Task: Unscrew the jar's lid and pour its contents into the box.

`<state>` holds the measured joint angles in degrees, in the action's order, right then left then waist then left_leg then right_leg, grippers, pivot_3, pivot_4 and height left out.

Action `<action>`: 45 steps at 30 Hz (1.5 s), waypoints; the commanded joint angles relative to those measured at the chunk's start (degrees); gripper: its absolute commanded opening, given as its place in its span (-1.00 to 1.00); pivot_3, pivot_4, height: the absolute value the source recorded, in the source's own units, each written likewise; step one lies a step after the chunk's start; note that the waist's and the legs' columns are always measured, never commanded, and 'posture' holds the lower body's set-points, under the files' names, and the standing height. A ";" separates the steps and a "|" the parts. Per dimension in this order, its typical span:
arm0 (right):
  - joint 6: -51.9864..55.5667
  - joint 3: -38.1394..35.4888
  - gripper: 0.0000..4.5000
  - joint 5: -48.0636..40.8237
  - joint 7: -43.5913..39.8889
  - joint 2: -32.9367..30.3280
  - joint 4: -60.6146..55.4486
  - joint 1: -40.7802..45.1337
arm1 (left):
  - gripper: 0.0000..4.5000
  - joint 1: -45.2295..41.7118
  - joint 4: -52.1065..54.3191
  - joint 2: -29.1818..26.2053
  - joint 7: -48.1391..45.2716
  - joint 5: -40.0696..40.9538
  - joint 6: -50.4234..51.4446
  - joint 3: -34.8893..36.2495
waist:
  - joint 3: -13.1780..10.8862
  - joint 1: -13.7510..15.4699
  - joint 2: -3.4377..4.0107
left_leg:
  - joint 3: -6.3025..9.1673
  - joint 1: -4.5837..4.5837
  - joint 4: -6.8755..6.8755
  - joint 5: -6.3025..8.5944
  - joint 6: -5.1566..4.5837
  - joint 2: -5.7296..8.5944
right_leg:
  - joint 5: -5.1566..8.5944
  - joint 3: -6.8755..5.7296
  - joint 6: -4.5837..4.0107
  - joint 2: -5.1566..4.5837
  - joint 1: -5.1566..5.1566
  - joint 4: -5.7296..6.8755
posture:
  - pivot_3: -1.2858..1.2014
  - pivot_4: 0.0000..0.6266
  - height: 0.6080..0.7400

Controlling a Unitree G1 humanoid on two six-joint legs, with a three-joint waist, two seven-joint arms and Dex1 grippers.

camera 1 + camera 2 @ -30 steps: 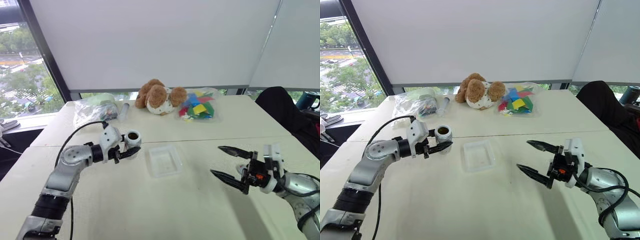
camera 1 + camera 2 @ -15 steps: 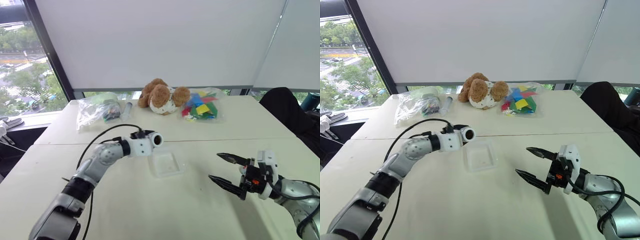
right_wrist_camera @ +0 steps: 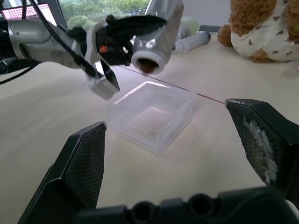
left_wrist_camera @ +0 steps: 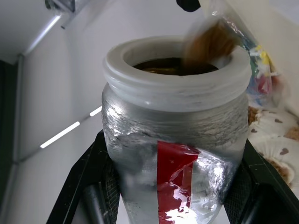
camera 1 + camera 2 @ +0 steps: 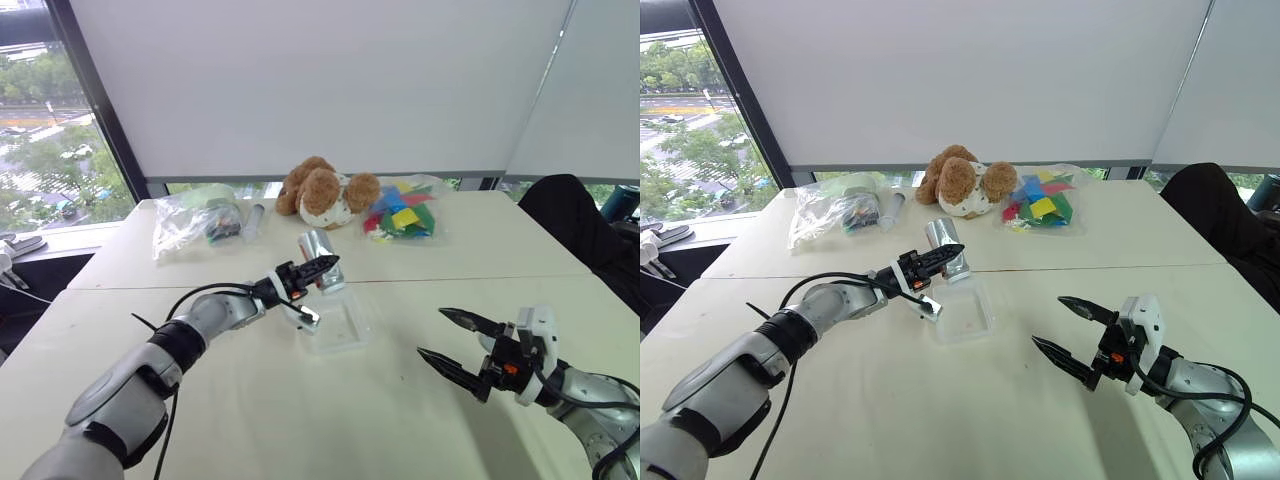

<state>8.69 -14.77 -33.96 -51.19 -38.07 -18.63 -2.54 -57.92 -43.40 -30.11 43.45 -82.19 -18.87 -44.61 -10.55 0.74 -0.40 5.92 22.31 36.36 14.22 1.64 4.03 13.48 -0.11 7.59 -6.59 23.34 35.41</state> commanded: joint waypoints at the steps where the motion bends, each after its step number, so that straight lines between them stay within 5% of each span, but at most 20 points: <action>1: 0.39 -0.52 0.98 -1.00 1.03 0.67 -3.43 0.72 | -0.06 -3.18 -4.53 1.84 7.35 -3.84 5.94 -3.22 | -0.04 0.04 -0.08 | 0.01 0.00 0.00 0.00 0.00 0.02 | 0.01 0.00 0.01 -0.02 0.01 0.02 | 0.03 -0.52 1.00; 8: 1.14 -0.31 0.98 -0.94 1.55 1.13 -4.11 1.11 | -0.06 -4.15 -8.79 2.95 16.99 -7.82 15.44 -7.56 | -0.08 0.08 -0.17 | 0.05 0.05 0.12 0.01 -0.01 0.11 | 0.10 -0.04 0.20 -0.14 0.00 0.12 | 0.03 -0.52 1.00; 14: 0.86 -0.01 0.98 -0.66 1.39 1.56 -3.75 0.92 | -0.06 -3.58 -6.18 1.54 16.27 0.05 8.29 -4.17 | -0.12 0.02 -0.23 | 0.07 0.05 0.16 0.01 0.00 0.10 | 0.08 -0.04 0.16 -0.15 0.01 0.16 | 0.03 -0.52 1.00; 18: 0.33 -0.30 0.98 -1.63 0.68 2.48 -2.96 0.87 | -0.06 0.45 0.08 -3.15 2.08 23.99 -17.24 4.58 | -0.13 -0.35 -0.25 | 0.19 0.07 0.14 0.01 0.01 0.06 | 0.03 -0.01 0.07 -0.19 0.11 0.19 | 0.03 -0.52 1.00; 22: -0.48 -0.38 0.98 -2.26 -0.99 2.99 -1.29 3.05 | -0.06 7.45 5.87 -6.57 -22.52 52.33 -24.54 14.38 | -0.12 -0.53 -0.22 | 0.18 0.06 0.15 0.01 0.03 0.07 | 0.00 0.05 0.03 -0.26 0.25 0.44 | 0.03 -0.52 1.00; 26: -1.75 0.02 0.98 -3.01 -3.44 4.13 -0.36 3.83 | -0.06 20.02 20.37 -8.85 -50.28 84.07 -14.27 22.35 | -0.10 -0.51 -0.17 | 0.23 0.06 0.31 0.02 0.00 0.02 | 0.01 0.06 0.01 -0.26 0.21 0.57 | 0.03 -0.52 1.00; 32: -6.37 2.63 0.98 -4.49 -8.82 8.14 1.86 7.45 | -0.06 38.97 39.45 -11.40 -65.48 114.77 16.21 37.99 | -0.10 -1.43 -0.15 | 0.36 0.06 0.51 0.05 -0.06 -0.03 | 0.02 0.07 0.00 -0.25 0.12 0.68 | 0.03 -0.52 1.00; 38: -9.05 6.54 0.98 -2.91 -12.44 10.00 3.42 10.42 | -0.06 51.36 39.92 -8.26 -65.22 121.95 20.05 56.40 | -0.10 -1.52 -0.14 | 0.41 -0.01 0.54 0.06 -0.08 -0.05 | 0.02 0.06 -0.02 -0.19 0.09 0.71 | 0.03 -0.52 1.00; 45: -9.24 7.38 0.98 -2.12 -14.32 9.60 7.21 10.32 | -0.06 54.94 32.89 -3.67 -61.18 113.62 14.17 65.72 | -0.07 -0.04 -0.17 | 0.41 -0.01 0.65 0.07 -0.07 0.02 | 0.02 0.07 -0.03 -0.22 -0.04 0.62 | 0.03 -0.52 1.00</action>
<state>0.22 -7.13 -35.92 -64.86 -28.10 -11.35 7.63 -2.93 -9.44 -34.07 -18.24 33.63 -2.25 19.28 -10.62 0.70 -0.57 6.33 22.30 37.02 14.28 1.58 4.07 13.50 -0.03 7.57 -6.81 23.30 36.02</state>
